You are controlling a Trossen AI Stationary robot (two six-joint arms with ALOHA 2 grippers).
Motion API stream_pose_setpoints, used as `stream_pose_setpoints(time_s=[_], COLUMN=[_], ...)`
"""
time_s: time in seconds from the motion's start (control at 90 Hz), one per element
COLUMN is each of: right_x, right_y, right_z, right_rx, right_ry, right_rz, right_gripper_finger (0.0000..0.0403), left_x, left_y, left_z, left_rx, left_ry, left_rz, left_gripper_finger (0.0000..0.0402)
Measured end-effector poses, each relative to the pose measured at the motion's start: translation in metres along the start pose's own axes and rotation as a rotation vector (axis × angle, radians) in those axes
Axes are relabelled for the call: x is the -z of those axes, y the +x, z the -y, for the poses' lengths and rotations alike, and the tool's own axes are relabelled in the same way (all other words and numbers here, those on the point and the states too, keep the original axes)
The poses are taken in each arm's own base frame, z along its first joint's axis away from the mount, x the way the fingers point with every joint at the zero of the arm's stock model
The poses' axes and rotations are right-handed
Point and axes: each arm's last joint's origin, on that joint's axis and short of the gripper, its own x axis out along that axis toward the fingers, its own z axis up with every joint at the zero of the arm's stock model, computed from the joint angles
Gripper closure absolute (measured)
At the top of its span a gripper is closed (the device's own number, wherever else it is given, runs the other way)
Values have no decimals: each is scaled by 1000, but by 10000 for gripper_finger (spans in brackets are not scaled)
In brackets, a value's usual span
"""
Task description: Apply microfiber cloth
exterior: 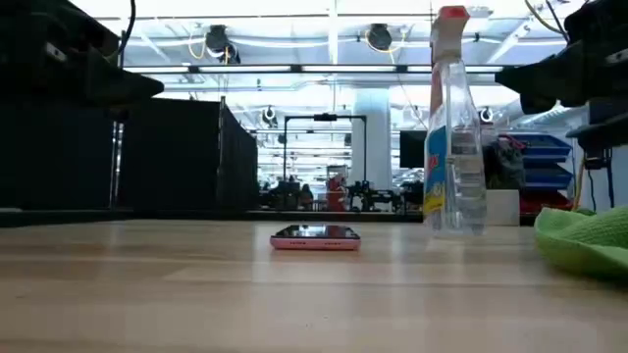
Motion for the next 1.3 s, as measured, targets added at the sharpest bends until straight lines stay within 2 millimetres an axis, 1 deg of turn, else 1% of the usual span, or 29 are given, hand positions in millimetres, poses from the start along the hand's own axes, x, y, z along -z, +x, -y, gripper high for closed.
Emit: stream_pose_setpoints(time_s=[0.711, 0.778, 0.889, 0.956, 1.078, 1.222, 1.256, 1.3], right_x=[-1, -5, -14, -18, -23, -46, -50, -58], right_y=[0, 0, -1, -2, -3, -10, -10, -8], right_z=[0, 1, 2, 3, 4, 9, 9, 10], right_rx=[1, 7, 6, 5, 8, 22, 25, 25], right_ry=[2, 42, 219, 270, 280, 304, 299, 276], right_rz=[11, 54, 141, 183, 245, 485, 505, 491], right_gripper_finger=[403, 403, 403, 403, 403, 403, 403, 403], left_x=[0, 0, 0, 0, 0, 0, 0, 0], left_y=[0, 0, 0, 0, 0, 0, 0, 0], left_z=[0, 0, 0, 0, 0, 0, 0, 0], left_rx=[0, 0, 0, 0, 0, 0, 0, 0], left_ry=[0, 0, 0, 0, 0, 0, 0, 0], left_rz=[0, 0, 0, 0, 1, 0, 0, 0], left_gripper_finger=[402, 402, 402, 402, 402, 402, 402, 402])
